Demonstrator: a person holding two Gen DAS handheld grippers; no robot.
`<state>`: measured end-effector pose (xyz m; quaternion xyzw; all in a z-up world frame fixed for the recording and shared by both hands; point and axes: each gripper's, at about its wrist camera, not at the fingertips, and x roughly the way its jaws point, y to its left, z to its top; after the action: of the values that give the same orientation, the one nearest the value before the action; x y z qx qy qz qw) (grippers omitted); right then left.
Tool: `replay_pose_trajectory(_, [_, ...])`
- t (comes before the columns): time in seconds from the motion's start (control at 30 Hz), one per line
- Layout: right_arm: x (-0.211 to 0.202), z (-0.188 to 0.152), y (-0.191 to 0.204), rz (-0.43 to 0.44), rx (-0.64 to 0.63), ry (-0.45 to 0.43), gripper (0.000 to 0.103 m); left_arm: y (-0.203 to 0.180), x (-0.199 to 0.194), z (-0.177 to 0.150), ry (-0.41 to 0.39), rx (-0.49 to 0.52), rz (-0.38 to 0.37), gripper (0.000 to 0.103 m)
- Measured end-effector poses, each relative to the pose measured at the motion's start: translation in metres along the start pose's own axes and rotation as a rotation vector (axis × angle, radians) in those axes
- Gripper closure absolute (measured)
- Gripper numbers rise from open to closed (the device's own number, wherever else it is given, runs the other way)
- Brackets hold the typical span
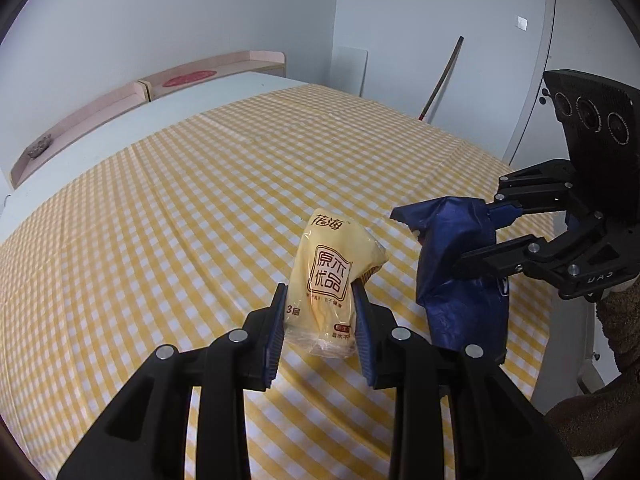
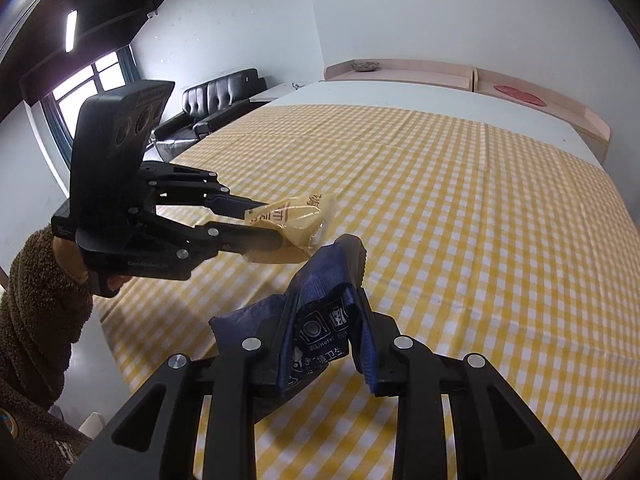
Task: Collect trash
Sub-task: 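Carry the bread bag and blue packet off the table over the wastebasket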
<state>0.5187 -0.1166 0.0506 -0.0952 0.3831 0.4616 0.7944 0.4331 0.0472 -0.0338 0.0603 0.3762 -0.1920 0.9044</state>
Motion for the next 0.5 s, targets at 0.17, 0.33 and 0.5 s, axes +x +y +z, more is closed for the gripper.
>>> replay_pose_trajectory(0.17, [-0.023,-0.011,0.016,-0.017,-0.021,-0.018,0.072,-0.023,-0.025,-0.014,-0.019,-0.01,0.024,0.071])
replay_pose_trajectory(0.33, [-0.036,-0.021,0.027,-0.019,-0.027,-0.033,0.071,-0.044,-0.041,-0.036,0.015,-0.022,0.096,0.071])
replay_pose_trajectory(0.5, [-0.047,-0.04,0.052,-0.016,-0.061,-0.038,0.071,-0.056,-0.062,-0.065,0.008,-0.069,0.121,0.071])
